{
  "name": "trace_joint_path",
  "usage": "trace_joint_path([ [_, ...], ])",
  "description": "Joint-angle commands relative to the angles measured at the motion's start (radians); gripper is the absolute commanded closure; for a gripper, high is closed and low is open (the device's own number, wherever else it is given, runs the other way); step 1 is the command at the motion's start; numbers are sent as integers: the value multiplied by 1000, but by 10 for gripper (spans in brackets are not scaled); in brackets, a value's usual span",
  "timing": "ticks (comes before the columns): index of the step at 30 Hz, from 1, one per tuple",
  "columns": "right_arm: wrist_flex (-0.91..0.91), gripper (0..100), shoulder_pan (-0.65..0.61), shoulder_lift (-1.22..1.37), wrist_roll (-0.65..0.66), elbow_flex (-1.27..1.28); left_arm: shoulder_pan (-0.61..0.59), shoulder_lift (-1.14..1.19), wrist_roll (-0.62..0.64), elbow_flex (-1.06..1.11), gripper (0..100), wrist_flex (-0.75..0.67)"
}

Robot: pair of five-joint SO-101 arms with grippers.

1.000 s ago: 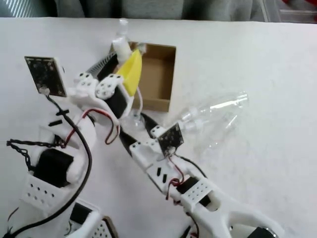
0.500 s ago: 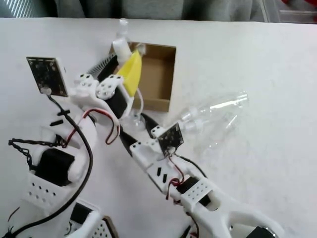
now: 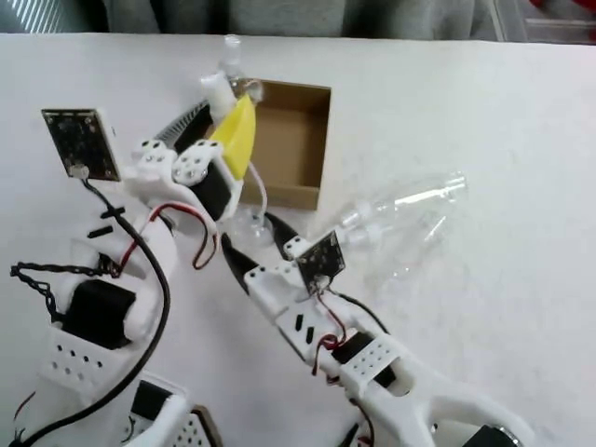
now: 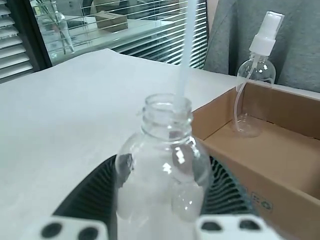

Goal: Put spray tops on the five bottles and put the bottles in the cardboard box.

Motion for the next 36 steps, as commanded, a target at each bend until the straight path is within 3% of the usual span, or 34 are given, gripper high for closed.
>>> trace_joint_path([
  [1, -21, 961, 13, -4, 11, -23, -15, -16, 0, -25, 891, 3],
  [36, -21, 961, 13, -1, 11, -23, -15, -16, -55, -84, 891, -3],
])
